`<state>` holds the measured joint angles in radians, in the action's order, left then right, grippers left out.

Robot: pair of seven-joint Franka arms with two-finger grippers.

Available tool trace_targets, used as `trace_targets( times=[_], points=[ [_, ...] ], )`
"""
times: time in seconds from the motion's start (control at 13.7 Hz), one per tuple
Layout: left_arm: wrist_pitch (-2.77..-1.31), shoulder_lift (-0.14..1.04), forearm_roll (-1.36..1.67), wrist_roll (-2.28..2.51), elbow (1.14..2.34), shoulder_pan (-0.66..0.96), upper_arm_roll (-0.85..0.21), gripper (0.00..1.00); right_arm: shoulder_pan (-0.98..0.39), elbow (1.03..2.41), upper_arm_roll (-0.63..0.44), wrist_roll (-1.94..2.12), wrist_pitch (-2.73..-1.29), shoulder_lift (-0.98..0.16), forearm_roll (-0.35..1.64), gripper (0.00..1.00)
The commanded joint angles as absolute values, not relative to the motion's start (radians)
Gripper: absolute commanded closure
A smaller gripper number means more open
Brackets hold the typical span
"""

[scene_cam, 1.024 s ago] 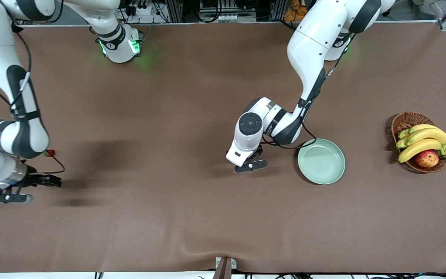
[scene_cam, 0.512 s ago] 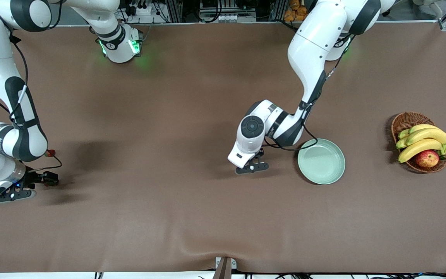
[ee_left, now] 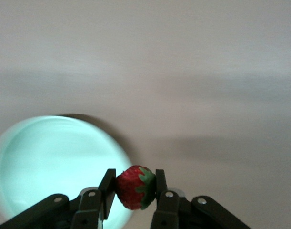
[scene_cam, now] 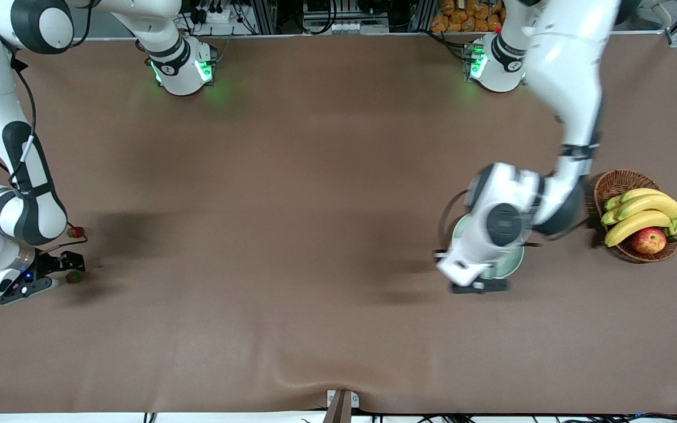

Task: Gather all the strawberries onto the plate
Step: 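Drop the strawberry into the plate with the left gripper while the right gripper grasps another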

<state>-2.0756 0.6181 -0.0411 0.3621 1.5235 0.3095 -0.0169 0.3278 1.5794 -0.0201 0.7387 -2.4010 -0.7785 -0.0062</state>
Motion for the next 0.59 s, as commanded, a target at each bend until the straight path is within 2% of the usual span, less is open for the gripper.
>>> trace_targets(
  times=[0.0, 0.22, 0.29, 0.37, 0.44, 0.51],
  points=[
    [-2.089, 0.564, -0.049, 0.298, 1.663, 0.256, -0.026, 1.0, 0.35, 1.548, 0.003, 0.761, -2.421, -0.807, -0.026, 0.0],
    [-2.176, 0.594, -0.054, 0.296, 1.725, 0.232, -0.034, 0.98, 0.35, 1.534, 0.003, 0.761, -2.442, -0.824, -0.026, 0.0],
    [-2.183, 0.595, -0.054, 0.296, 1.732, 0.227, -0.032, 0.73, 0.348, 1.534, 0.003, 0.761, -2.442, -0.824, -0.026, 0.0],
    [-2.181, 0.588, -0.054, 0.296, 1.733, 0.221, -0.031, 0.17, 0.348, 1.534, 0.005, 0.759, -2.442, -0.825, -0.025, 0.0],
    [-2.175, 0.569, -0.054, 0.295, 1.73, 0.201, -0.034, 0.0, 0.348, 1.534, 0.003, 0.755, -2.442, -0.824, -0.025, 0.15],
    [-2.174, 0.545, -0.054, 0.293, 1.727, 0.196, -0.035, 0.0, 0.348, 1.534, 0.005, 0.75, -2.442, -0.824, -0.02, 0.45]
  ],
)
